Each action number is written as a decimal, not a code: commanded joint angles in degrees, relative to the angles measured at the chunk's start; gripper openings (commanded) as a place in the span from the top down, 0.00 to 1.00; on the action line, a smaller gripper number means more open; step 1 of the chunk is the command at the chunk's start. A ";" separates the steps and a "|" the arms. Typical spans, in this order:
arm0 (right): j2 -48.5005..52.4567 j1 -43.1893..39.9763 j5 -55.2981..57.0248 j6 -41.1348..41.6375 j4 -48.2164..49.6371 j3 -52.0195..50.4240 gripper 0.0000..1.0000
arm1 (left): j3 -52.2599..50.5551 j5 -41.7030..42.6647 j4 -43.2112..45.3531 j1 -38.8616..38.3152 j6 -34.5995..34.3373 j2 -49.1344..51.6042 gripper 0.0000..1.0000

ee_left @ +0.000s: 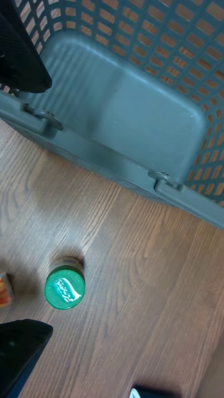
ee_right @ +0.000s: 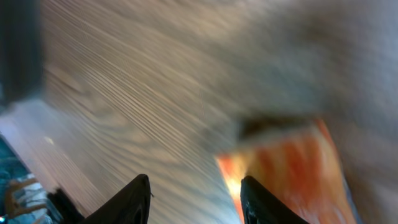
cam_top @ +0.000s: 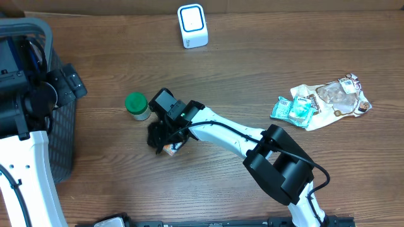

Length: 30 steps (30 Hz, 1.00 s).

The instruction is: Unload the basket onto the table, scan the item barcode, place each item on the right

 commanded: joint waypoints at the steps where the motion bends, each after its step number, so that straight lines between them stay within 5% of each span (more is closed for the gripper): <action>1: -0.02 0.31 1.14 -1.86 -4.55 0.00 0.52 | 0.63 0.22 0.09 0.26 -0.59 -0.24 0.00; 11: -0.07 -4.26 8.50 -10.19 -19.80 0.15 0.48 | 0.63 0.22 0.09 0.26 -0.59 -0.24 0.00; 17: -0.07 -9.92 9.09 -26.62 -24.26 1.57 0.48 | 0.63 0.22 0.09 0.26 -0.59 -0.24 0.00; 21: -0.07 -11.47 15.19 -38.10 -23.08 2.43 0.58 | 0.63 0.22 0.09 0.26 -0.61 -0.24 0.00; 30: -0.04 -9.46 12.17 -60.94 -12.79 2.40 0.57 | 0.63 0.22 0.09 0.26 -0.59 -0.24 0.00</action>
